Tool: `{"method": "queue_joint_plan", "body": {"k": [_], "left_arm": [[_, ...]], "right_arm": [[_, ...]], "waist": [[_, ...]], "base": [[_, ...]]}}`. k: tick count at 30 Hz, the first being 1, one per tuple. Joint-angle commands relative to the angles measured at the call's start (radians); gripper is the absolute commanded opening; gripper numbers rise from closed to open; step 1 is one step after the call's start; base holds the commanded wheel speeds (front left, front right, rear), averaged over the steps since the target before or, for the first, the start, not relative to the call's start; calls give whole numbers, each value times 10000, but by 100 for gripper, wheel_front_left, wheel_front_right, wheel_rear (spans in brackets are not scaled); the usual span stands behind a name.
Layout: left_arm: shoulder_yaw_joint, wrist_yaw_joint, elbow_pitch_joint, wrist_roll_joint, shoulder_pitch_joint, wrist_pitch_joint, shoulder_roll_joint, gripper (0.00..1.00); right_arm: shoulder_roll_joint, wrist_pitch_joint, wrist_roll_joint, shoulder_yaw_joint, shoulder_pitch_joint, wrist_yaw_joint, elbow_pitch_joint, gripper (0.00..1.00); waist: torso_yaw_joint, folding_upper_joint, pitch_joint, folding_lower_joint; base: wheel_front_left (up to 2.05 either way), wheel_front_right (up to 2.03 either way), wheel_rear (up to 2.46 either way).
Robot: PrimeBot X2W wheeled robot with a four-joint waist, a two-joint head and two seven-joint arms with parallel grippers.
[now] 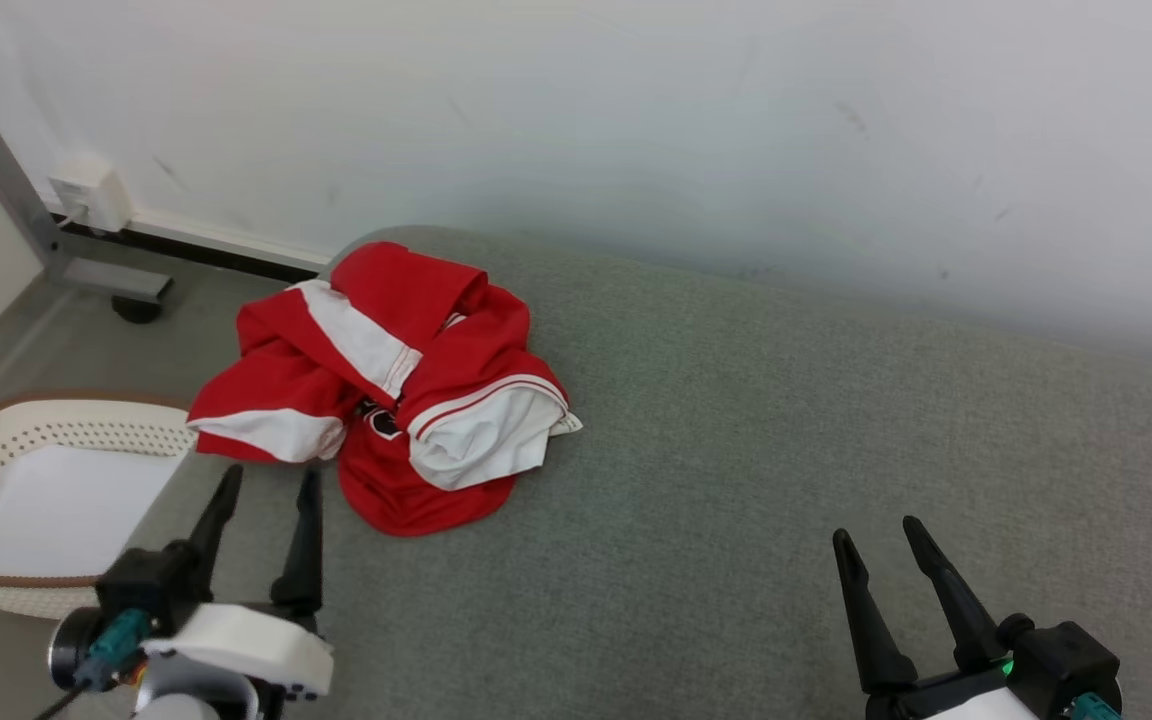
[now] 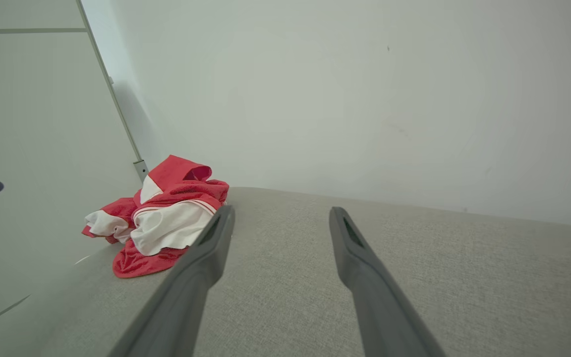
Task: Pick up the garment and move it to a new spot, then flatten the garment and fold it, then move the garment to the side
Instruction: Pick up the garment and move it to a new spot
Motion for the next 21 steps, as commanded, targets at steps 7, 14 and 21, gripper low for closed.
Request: {"method": "queue_joint_plan", "body": {"k": [7, 14, 21], "left_arm": [[-252, -215, 971, -857, -1688, 1115, 867, 100], [-541, -236, 1882, -1355, -3153, 2602, 1885, 100], [-1447, -224, 2970, -2934, -4044, 4246, 3005, 100]], "right_arm": [[-54, 9, -275, 73, -367, -17, 24, 100], [-59, 9, -269, 197, -668, -17, -25, 100], [-50, 9, -184, 257, -950, -17, -106, 100]], "waist": [[-857, 0, 458, 0], [-1808, 0, 1005, 0], [-2921, 0, 1502, 0]], "base": [[0, 0, 0], [0, 0, 0], [0, 0, 0]]}}
